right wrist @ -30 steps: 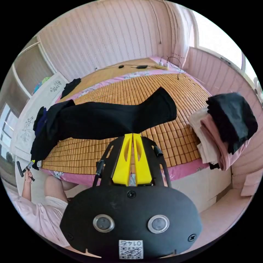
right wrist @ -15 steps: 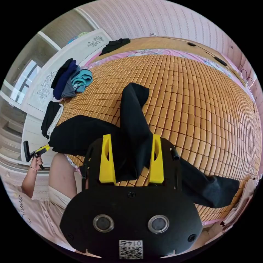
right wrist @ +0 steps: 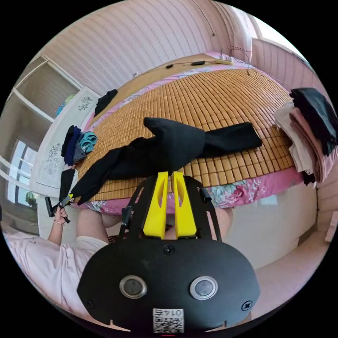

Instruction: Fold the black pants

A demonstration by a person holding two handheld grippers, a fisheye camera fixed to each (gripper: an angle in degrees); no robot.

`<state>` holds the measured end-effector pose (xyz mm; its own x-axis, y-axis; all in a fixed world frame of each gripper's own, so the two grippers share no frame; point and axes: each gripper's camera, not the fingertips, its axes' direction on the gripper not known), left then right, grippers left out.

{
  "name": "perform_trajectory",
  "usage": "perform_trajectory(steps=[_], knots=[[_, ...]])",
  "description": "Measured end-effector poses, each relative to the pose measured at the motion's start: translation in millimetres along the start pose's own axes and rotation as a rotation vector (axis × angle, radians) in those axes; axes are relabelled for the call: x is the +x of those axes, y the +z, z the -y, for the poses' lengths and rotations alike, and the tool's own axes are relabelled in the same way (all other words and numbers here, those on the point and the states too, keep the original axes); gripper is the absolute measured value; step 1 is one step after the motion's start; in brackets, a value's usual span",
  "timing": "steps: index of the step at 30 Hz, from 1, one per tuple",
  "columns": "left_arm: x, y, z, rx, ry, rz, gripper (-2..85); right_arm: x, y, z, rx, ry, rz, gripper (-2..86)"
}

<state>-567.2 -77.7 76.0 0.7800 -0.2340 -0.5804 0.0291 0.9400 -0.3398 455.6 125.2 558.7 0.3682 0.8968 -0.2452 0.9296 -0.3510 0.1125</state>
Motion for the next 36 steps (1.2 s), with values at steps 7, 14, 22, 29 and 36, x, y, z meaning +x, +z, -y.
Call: perform_trajectory(steps=[7, 14, 22, 29, 36], knots=[[5.5, -11.4, 13.9, 0.046, -0.009, -0.045, -0.9, -29.6, 4.7, 37.5, 0.085, -0.061, -0.055, 6.0], [12.7, -31.5, 38.5, 0.16, -0.06, -0.104, -1.0, -76.5, 73.2, 157.9, 0.038, -0.102, -0.159, 13.2], [-3.1, -40.8, 110.9, 0.31, -0.152, -0.139, -0.9, -88.6, 131.9, 216.6, -0.061, -0.137, -0.26, 1.3], [-27.6, 33.4, 192.4, 0.199, -0.268, 0.078, 0.5, -85.9, 152.5, 273.5, -0.09, -0.16, -0.343, -0.4], [22.4, 54.8, 184.5, 0.179, -0.054, 0.167, 4.6, -84.9, 174.2, 283.3, -0.027, -0.198, -0.366, -0.3]])
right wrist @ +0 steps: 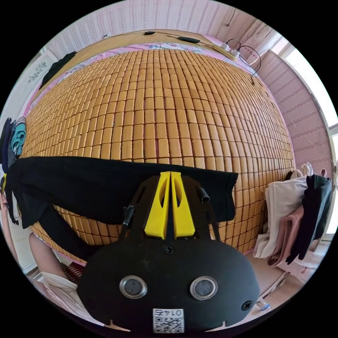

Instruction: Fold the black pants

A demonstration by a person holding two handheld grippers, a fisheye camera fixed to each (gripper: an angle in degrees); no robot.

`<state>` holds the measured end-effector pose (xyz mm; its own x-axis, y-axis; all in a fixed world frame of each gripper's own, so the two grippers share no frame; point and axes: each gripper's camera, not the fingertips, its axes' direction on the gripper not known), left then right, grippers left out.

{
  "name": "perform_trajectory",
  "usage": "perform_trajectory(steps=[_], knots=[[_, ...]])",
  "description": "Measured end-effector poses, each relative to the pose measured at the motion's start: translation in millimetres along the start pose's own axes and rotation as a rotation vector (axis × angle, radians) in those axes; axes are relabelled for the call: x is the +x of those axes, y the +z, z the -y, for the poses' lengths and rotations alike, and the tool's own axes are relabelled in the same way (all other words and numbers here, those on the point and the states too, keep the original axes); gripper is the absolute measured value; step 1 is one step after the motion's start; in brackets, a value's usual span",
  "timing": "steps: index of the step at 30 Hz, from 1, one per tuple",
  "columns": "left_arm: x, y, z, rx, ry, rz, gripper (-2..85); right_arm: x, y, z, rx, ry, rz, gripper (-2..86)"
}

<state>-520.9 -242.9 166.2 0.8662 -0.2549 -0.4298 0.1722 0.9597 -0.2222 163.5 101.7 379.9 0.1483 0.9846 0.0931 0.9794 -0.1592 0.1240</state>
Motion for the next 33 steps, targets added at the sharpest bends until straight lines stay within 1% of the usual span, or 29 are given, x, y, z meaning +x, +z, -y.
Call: perform_trajectory(steps=[2, 4, 6, 8, 9, 11, 13, 15, 16, 17, 18, 20, 21, 22, 23, 24, 25, 27, 28, 30, 32, 33], knots=[[24.6, 0.5, -21.7, -0.06, 0.111, -0.023, 4.7, -5.1, 5.9, 8.6, 0.025, -0.006, -0.025, -0.3], [36.6, 2.3, -40.9, -0.105, 0.152, -0.023, 4.6, -9.6, 12.5, 21.4, 0.035, -0.012, -0.037, -0.3], [43.8, 0.8, -58.1, -0.115, 0.168, 0.009, 4.4, -13.3, 23.2, 38.5, 0.007, -0.01, -0.029, -0.4], [45.6, -10.4, -71.7, -0.051, 0.149, 0.106, 3.6, -13.2, 26.0, 42.0, -0.016, 0.006, -0.035, -0.5], [43.9, -14.5, -73.1, -0.022, 0.128, 0.134, 3.3, -11.5, 20.4, 34.7, 0.022, 0.01, -0.023, -0.4], [27.7, -28.6, -72.1, 0.075, 0.023, 0.19, 1.9, -3.8, 6.6, 12.6, 0.113, 0.042, -0.005, 0.1], [18.5, -32.7, -67.8, 0.082, -0.007, 0.134, 1.9, 7.9, -3.5, -14.6, 0.167, 0.075, 0.019, 1.7], [24.6, -32.3, -68.2, 0.059, 0.049, 0.099, 2.6, 24.1, -6.8, -53.2, 0.173, 0.113, 0.033, 6.6], [34.0, -26.9, -73.0, 0.012, 0.101, 0.092, 3.2, 27.7, -5.5, -62.5, 0.167, 0.125, 0.035, 8.1], [45.0, -16.1, -80.8, -0.073, 0.156, 0.064, 4.4, 34.6, -0.4, -80.0, 0.15, 0.15, 0.041, 11.5], [50.5, -9.3, -86.1, -0.119, 0.174, 0.05, 4.9, 41.2, 6.8, -95.8, 0.135, 0.18, 0.063, 14.2], [74.4, 21.3, -113.8, -0.292, 0.251, -0.026, 6.8, 49.9, 23.6, -113.4, 0.109, 0.211, 0.134, 16.1], [80.2, 29.0, -120.9, -0.324, 0.269, -0.039, 7.3, 55.2, 40.2, -120.2, 0.065, 0.233, 0.195, 16.1], [92.6, 46.1, -134.6, -0.398, 0.322, -0.041, 8.2, 57.4, 49.4, -122.7, 0.034, 0.236, 0.241, 14.2], [103.5, 62.1, -145.4, -0.455, 0.374, -0.004, 9.0, 62.2, 64.5, -128.3, -0.012, 0.24, 0.361, 10.4], [108.1, 69.5, -149.8, -0.476, 0.401, 0.016, 9.3, 68.3, 65.7, -137.5, 0.025, 0.276, 0.441, 5.8], [114.9, 82.4, -155.6, -0.517, 0.443, 0.057, 9.9, 70.8, 61.5, -142.6, 0.06, 0.287, 0.461, 3.6], [121.7, 91.8, -158.1, -0.529, 0.481, 0.093, 9.8, 77.2, 24.3, -164.4, 0.215, 0.268, 0.502, 2.2], [125.6, 94.0, -158.3, -0.538, 0.506, 0.105, 9.7, 79.5, 11.1, -172.2, 0.262, 0.258, 0.504, 2.0], [130.9, 96.5, -161.0, -0.554, 0.54, 0.125, 9.4, 99.3, -37.0, -219.7, 0.451, 0.283, 0.52, 1.3], [134.6, 98.7, -165.3, -0.558, 0.561, 0.122, 8.8, 120.7, -48.4, -263.0, 0.505, 0.367, 0.525, 1.1], [135.0, 99.3, -166.3, -0.56, 0.566, 0.12, 8.5, 132.9, -40.9, -290.6, 0.491, 0.432, 0.502, 1.0]])
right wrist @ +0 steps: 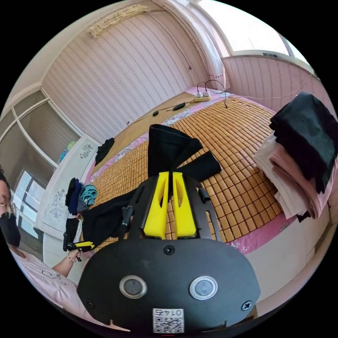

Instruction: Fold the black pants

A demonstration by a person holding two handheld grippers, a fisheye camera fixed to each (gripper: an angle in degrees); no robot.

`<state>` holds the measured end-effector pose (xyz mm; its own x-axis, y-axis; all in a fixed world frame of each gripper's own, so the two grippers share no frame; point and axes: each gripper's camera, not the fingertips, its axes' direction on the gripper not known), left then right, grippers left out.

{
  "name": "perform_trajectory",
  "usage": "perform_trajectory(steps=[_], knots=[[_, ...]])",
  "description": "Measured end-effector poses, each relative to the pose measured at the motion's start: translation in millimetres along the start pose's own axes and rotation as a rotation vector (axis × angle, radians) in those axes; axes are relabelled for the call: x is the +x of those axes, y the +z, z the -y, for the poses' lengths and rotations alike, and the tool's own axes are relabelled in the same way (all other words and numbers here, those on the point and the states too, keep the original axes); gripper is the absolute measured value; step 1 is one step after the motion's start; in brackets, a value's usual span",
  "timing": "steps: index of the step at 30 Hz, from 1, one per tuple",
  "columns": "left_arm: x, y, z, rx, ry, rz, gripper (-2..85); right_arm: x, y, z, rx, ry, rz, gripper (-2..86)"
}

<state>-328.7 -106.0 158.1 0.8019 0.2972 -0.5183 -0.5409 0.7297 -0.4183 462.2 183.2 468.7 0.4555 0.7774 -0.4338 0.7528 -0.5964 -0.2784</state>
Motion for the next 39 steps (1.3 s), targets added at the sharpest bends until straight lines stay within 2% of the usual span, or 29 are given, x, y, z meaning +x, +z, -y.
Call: perform_trajectory(steps=[2, 3, 5, 8, 14, 20, 23, 25, 27, 29, 30, 34, 39], knots=[[1.1, 2.4, -0.6, -0.003, 0.01, -0.01, 7.1, 35.9, 2.0, -30.3, -0.055, 0.084, -0.08, 0.9], [1.4, 3.0, -0.9, -0.002, 0.014, -0.011, 6.7, 60.7, 13.7, -49.5, -0.141, 0.158, -0.104, 0.8], [3.1, 4.4, -3.2, 0.005, 0.038, -0.017, 3.0, 88.2, 31.6, -75.6, -0.245, 0.229, -0.094, 0.7], [6.6, 5.4, -5.2, -0.003, 0.065, 0.014, -0.5, 101.3, 33.1, -101.0, -0.226, 0.288, -0.113, 0.6], [7.1, -4.9, -10.4, 0.032, 0.112, 0.068, -0.9, 63.9, 20.9, -57.0, -0.186, 0.147, -0.109, 0.6], [-26.2, -73.4, -30.4, 0.244, 0.032, 0.057, -1.0, 11.9, -1.2, 15.7, -0.01, 0.014, 0.181, 0.8], [-38.2, -93.3, -57.3, 0.261, 0.058, 0.012, -1.0, 29.4, -29.8, -1.6, 0.058, 0.038, 0.116, 1.0], [-46.5, -82.0, -73.3, 0.219, 0.029, -0.022, -1.0, 58.8, -27.5, -24.1, -0.024, 0.144, 0.044, 1.3], [-53.2, -60.4, -84.2, 0.157, 0.002, -0.061, -1.0, 95.2, -7.0, -56.5, -0.2, 0.264, -0.092, 2.1], [-61.6, -32.8, -91.6, 0.088, -0.045, -0.087, -1.0, 112.1, -1.5, -75.2, -0.277, 0.373, -0.174, 2.7], [-63.5, -28.6, -92.8, 0.08, -0.053, -0.096, -1.0, 111.7, -8.3, -80.8, -0.253, 0.41, -0.17, 3.0], [-76.4, -24.0, -97.2, 0.077, -0.082, -0.106, -1.0, 80.8, -31.2, -65.5, -0.175, 0.349, -0.194, 3.9], [-87.9, -20.9, -100.1, 0.05, -0.097, -0.096, -0.9, 36.5, 1.1, -9.9, -0.326, 0.218, -0.37, 6.2]])
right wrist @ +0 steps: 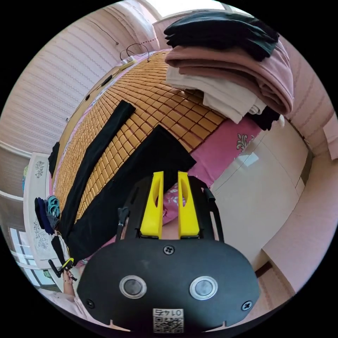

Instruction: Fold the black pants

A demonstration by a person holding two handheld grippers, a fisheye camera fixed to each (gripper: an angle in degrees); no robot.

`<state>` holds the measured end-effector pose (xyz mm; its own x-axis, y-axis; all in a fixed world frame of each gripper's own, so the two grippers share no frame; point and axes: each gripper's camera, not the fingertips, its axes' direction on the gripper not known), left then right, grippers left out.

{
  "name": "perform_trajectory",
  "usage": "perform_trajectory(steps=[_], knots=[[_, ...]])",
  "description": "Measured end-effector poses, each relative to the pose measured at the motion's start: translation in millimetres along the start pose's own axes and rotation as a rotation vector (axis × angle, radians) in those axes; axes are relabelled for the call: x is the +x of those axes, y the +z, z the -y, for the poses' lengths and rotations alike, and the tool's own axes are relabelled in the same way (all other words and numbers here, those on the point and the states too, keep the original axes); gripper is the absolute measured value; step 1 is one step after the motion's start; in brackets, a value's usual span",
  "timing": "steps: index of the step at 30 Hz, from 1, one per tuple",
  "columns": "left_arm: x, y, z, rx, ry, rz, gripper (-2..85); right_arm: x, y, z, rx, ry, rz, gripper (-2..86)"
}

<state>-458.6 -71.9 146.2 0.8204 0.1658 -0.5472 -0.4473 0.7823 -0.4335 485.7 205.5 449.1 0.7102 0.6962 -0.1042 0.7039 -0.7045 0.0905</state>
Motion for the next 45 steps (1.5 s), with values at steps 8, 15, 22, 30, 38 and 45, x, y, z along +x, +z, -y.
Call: perform_trajectory(steps=[8, 15, 22, 30, 38, 45], knots=[[-38.5, -22.9, -35.2, 0.143, -0.157, -0.092, 0.8, -38.6, -65.0, 57.6, -0.01, -0.004, -0.177, 2.0], [-87.4, -44.5, -102.2, 0.339, -0.477, -0.013, 5.9, -293.1, -102.2, 87.1, -0.023, -0.739, -0.089, 2.6], [-127.2, -34.2, -142.9, 0.498, -0.635, -0.136, 10.1, -634.3, -66.0, -10.1, -0.197, -1.483, 0.201, 9.0], [-147.9, -7.6, -127.0, 0.44, -0.645, -0.152, 11.8, -846.2, -64.0, -180.6, -0.332, -1.968, 0.283, 11.9], [-146.8, -9.6, -111.8, 0.44, -0.472, -0.095, 1.0, -875.4, -73.5, -187.0, -0.262, -2.056, 0.157, 3.3], [-153.6, -41.6, -103.2, 0.585, -0.51, -0.048, 0.0, -892.6, -156.5, -146.5, -0.195, -1.903, 0.507, 0.4]])
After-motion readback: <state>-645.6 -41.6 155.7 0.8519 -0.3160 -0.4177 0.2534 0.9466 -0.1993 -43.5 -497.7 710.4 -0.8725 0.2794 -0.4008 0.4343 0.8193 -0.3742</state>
